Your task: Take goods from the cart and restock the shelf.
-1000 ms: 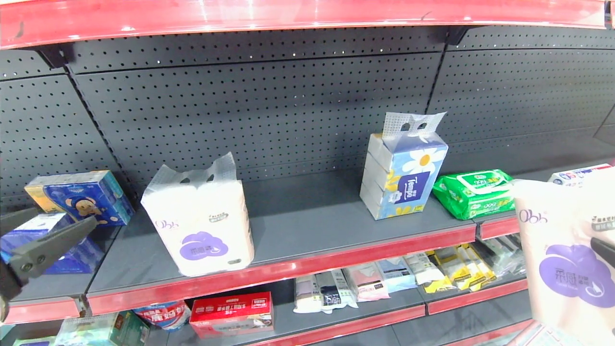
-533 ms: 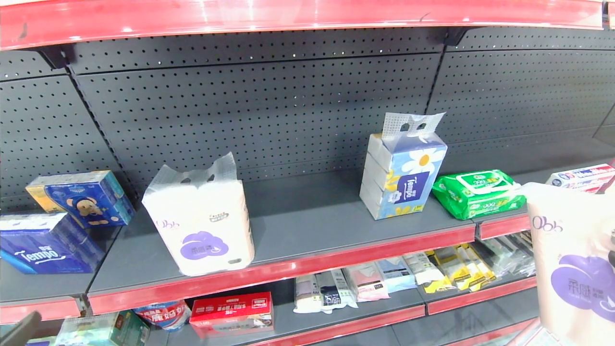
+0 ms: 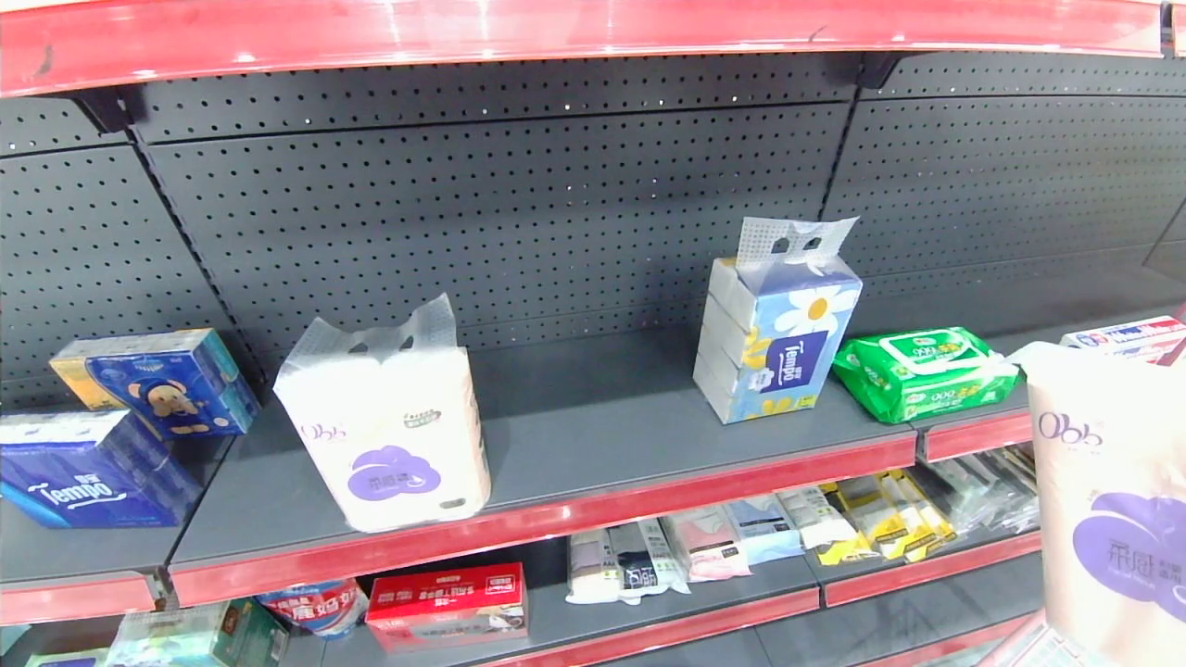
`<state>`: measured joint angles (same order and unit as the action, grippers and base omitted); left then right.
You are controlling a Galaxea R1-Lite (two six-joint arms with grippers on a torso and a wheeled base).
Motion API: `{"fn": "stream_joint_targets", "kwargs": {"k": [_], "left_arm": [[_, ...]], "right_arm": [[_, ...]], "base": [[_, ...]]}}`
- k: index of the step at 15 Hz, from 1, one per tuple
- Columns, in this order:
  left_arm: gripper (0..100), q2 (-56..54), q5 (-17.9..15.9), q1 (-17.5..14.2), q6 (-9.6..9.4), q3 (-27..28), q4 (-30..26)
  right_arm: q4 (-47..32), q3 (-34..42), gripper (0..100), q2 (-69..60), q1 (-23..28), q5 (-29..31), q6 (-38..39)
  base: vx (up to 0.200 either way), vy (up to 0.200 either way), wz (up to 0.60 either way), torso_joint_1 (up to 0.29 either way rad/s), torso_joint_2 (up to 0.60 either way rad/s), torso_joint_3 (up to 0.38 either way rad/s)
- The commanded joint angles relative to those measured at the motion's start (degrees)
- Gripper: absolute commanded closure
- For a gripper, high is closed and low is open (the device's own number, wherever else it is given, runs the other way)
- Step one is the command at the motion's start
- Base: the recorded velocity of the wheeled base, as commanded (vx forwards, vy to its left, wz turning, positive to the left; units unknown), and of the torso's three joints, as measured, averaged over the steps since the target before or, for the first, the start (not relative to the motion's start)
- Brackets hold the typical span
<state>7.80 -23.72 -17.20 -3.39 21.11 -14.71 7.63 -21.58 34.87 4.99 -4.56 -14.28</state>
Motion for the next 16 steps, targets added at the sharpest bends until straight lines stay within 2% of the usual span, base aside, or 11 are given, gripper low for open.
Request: {"fn": "stream_joint_targets", "kwargs": {"k": [1, 6, 9, 16], "left_arm": [[0, -3.3, 0.3, -0.6, -0.04, -1.4, -0.8], [0, -4.7, 0.3, -0.7, -0.74, -4.6, -0.8], [0, -6.1, 0.3, -0.7, -2.85, -6.5, -0.8], [0, -6.1, 0.3, -0.7, -3.55, -6.9, -0.9]], "right_arm": [[0.0, 0.0, 100, -1.0, 0.0, 0.0, -0.1], [-0.1, 0.0, 100, -2.8, -3.6, -0.2, -3.4], [-0.3, 1.5, 100, -5.3, -7.8, -0.7, -4.1], [-6.0, 0.6, 100, -12.7, -7.5, 0.3, -4.1]], "base": [[0.0, 0.0, 0.0, 0.0, 0.0, 0.0], [0.0, 0.0, 0.0, 0.0, 0.0, 0.0], [0.0, 0.0, 0.0, 0.0, 0.0, 0.0], [0.0, 0.0, 0.0, 0.0, 0.0, 0.0]]}}
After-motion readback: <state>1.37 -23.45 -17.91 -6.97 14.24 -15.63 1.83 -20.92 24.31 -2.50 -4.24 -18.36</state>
